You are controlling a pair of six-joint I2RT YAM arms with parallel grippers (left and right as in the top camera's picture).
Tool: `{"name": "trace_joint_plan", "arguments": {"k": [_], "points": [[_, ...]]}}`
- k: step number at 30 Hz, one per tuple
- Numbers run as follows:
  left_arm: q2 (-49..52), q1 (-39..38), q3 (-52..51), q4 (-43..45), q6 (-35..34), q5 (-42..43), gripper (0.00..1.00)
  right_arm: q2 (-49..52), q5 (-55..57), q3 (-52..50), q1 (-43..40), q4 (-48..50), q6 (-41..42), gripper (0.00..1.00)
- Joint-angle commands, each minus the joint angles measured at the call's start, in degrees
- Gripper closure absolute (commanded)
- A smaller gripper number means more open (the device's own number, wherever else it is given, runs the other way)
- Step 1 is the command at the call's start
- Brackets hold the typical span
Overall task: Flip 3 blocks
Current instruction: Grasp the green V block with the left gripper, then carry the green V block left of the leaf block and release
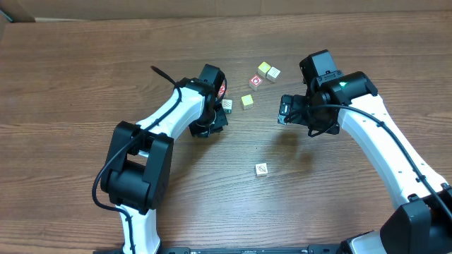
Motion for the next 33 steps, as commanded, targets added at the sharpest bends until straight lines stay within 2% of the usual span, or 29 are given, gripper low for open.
{"name": "trace_joint_plan", "arguments": {"k": [1, 6, 13, 18, 26, 33], "points": [[0.79, 0.00, 1.16, 0.00, 1.88, -2.19, 0.86, -1.51, -0.11, -0.22, -0.11, 0.35, -0.44, 0.00], [0.44, 0.00, 1.68, -1.31, 5.29, -2.27, 0.96, -1.51, -0.09, -0.22, -0.11, 0.37, -0.44, 0.00], [-6.62, -1.44, 2.25, -8.41, 7.26, -3.74, 0.96, -1.51, -0.07, -0.22, -0.13, 0.61, -0.46, 0.00], [-13.68, -6.71, 0.33, -13.44, 7.28, -3.76, 0.92, -1.51, -0.11, -0.22, -0.13, 1.22, -0.44, 0.00], [-17.70, -16.24, -13.73, -7.98, -3.08, -1.55, 0.91, -1.51, -0.11, -0.22, -0.11, -0.15, -0.46, 0.00], [-17.70, -20.55, -21.24, 0.57, -7.65, 3.19, 0.93, -1.51, -0.11, -0.22, -0.11, -0.52, -0.66, 0.00]]}}
